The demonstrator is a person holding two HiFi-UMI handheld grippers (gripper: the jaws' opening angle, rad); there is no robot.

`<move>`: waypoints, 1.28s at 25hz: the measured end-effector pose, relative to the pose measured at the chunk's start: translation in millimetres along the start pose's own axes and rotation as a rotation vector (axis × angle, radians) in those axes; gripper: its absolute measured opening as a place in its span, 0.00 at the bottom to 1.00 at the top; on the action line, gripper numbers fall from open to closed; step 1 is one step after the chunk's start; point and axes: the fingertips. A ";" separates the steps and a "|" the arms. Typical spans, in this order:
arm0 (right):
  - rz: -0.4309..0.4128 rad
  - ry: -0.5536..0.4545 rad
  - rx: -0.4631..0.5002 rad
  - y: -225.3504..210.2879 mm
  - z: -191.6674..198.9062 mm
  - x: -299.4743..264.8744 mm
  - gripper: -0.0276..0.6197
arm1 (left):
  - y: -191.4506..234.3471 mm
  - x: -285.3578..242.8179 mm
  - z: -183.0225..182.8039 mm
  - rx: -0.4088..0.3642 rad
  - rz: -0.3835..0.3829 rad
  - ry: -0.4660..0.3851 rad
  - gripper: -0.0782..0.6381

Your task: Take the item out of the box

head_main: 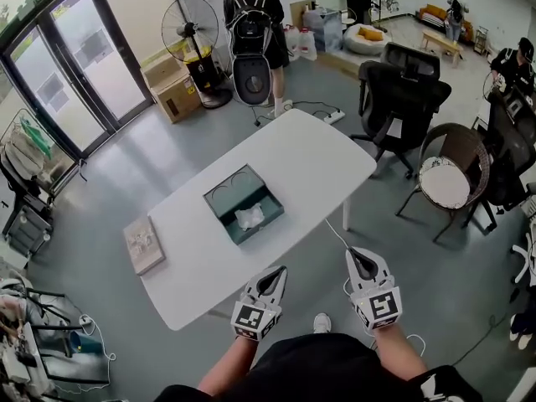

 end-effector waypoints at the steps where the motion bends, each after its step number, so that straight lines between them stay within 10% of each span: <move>1: -0.010 -0.001 -0.004 -3.5 0.2 -5.1 0.05 | 3.2 -3.5 1.5 -0.001 -0.015 0.009 0.12; 32: -0.229 -0.009 0.048 2.2 -5.1 -220.8 0.05 | 181.8 -42.8 -15.2 0.087 -0.241 -0.071 0.12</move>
Point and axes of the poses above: the fingertips, and each gripper's own axes: x backward along the fingers, y to its left, z out of its underside, and after that the axes turned 2 degrees about -x, right-handed
